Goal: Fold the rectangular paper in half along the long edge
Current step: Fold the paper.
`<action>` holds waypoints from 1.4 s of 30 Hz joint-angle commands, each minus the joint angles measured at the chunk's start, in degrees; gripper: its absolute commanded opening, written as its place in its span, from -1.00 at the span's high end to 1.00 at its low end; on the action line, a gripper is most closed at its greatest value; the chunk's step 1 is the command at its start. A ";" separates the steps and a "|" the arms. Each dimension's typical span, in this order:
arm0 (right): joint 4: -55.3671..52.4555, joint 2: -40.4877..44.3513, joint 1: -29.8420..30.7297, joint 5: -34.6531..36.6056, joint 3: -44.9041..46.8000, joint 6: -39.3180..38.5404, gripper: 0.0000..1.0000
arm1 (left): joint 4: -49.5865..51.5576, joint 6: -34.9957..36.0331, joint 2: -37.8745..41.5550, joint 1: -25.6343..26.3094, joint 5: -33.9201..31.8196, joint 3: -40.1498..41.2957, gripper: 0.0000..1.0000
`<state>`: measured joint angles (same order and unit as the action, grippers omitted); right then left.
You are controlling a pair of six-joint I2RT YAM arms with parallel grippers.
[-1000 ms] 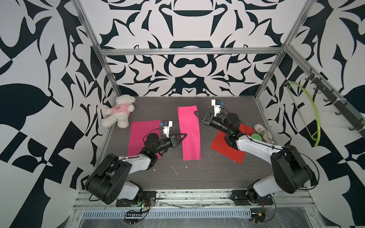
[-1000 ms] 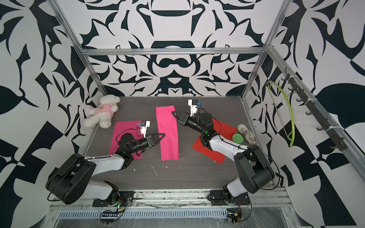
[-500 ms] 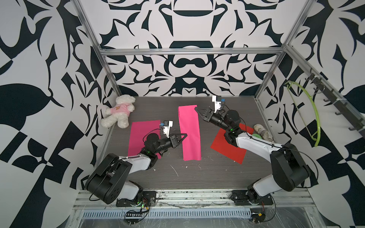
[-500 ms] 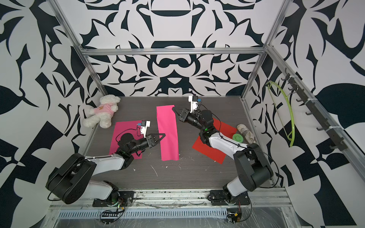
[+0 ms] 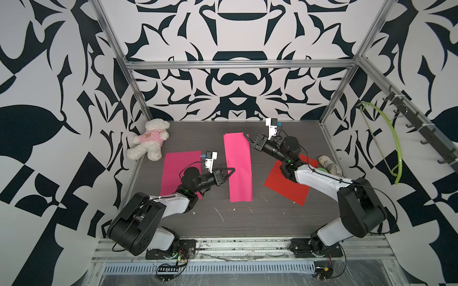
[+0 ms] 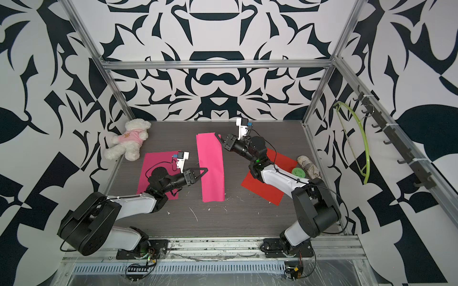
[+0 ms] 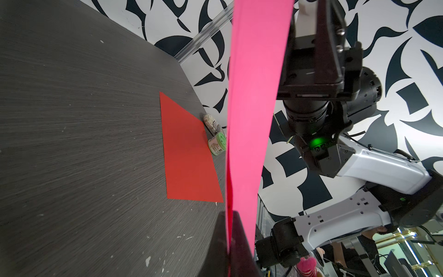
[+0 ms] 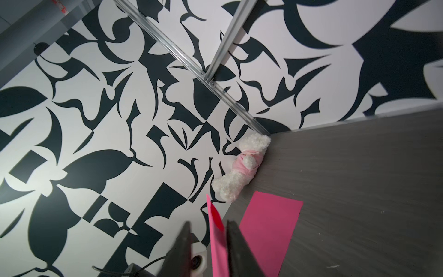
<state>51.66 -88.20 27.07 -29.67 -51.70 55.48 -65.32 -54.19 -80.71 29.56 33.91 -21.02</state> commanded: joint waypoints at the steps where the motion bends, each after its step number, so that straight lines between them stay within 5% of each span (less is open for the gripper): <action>1: 2.89 0.80 -0.18 0.74 -2.23 -0.16 1.00 | -0.87 0.54 -0.35 -0.23 0.90 -0.08 1.00; 2: 2.85 0.84 -0.22 0.91 -1.90 -0.07 1.00 | -0.91 0.51 -0.39 -0.21 0.82 -0.08 1.00; 5: 3.05 1.58 -0.18 1.21 -0.45 0.13 0.26 | -0.90 0.54 -0.24 -0.34 0.30 0.00 1.00; 9: 3.39 2.72 -0.10 -0.99 2.55 0.55 -0.11 | -0.66 0.49 0.11 -0.38 -1.08 -0.55 1.00; 13: 5.81 4.11 0.04 -2.22 7.63 2.58 -0.27 | 1.00 0.37 1.05 -0.70 -1.21 -1.91 1.00; 23: 11.65 5.93 1.49 -4.40 17.06 6.48 -0.20 | 1.96 0.57 0.34 -0.91 -1.12 -5.35 1.00; 31: 11.05 9.38 1.74 -3.76 20.38 6.36 0.28 | 0.90 -0.61 -1.68 -1.83 -2.75 -7.08 1.00; 35: 9.53 10.30 1.77 -4.06 20.58 5.70 0.98 | -0.07 -1.51 -2.32 -2.09 -3.59 -7.69 1.00; 36: 9.30 10.41 1.82 -4.16 20.43 5.62 1.00 | -0.60 -1.72 -2.50 -2.06 -3.67 -7.72 1.00; 37: 8.93 10.53 1.80 -4.04 20.44 5.55 1.00 | -1.00 -1.96 -2.70 -2.06 -3.68 -7.80 1.00; 42: 4.59 11.67 1.76 -3.59 19.90 3.38 0.10 | -2.87 -2.98 -3.49 -2.05 -3.58 -8.08 1.00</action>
<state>56.49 -78.35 28.60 -32.97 -31.05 60.64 -65.28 -56.40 -83.55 27.75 30.81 -27.35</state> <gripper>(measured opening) 0.426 0.045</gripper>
